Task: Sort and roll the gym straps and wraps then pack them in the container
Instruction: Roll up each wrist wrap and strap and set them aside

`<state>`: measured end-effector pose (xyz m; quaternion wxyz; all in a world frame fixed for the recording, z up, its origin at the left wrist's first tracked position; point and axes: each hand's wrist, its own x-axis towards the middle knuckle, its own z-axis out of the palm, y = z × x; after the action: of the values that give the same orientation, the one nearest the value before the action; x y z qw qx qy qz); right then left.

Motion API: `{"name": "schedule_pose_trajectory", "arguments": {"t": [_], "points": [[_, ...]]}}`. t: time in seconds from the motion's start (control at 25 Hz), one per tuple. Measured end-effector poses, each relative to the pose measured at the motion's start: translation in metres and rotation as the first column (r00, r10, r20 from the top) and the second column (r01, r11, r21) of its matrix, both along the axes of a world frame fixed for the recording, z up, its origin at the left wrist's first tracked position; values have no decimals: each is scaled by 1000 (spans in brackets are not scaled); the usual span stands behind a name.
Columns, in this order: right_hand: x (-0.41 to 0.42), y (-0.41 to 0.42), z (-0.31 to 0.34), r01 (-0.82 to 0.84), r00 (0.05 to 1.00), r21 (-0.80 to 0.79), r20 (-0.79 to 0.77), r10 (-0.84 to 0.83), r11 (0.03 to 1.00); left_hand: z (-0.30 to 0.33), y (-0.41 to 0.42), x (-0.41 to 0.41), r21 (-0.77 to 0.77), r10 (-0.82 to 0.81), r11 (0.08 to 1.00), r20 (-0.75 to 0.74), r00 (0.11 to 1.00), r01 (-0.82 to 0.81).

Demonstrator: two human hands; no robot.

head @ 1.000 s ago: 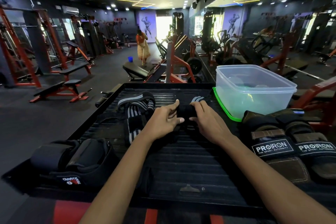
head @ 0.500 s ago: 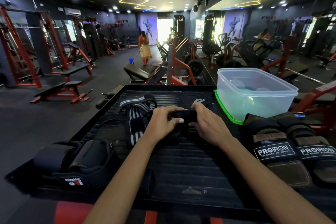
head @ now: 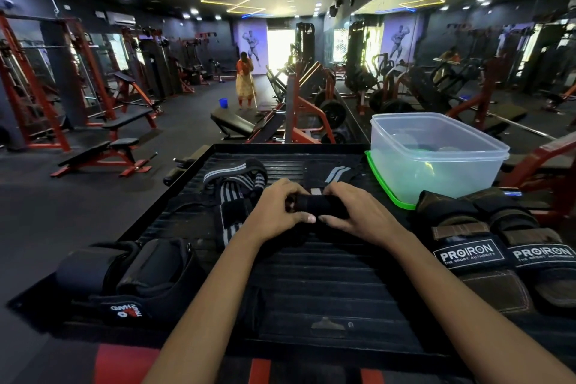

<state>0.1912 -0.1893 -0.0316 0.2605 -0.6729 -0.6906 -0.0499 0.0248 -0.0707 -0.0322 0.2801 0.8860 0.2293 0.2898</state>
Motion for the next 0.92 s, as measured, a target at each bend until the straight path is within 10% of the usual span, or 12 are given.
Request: {"name": "schedule_pose_trajectory", "arguments": {"t": [0.92], "points": [[6,-1,1,19,999,77,-42,-16,997,2,-3,0,136,-82,987,-18,996,84]]}}
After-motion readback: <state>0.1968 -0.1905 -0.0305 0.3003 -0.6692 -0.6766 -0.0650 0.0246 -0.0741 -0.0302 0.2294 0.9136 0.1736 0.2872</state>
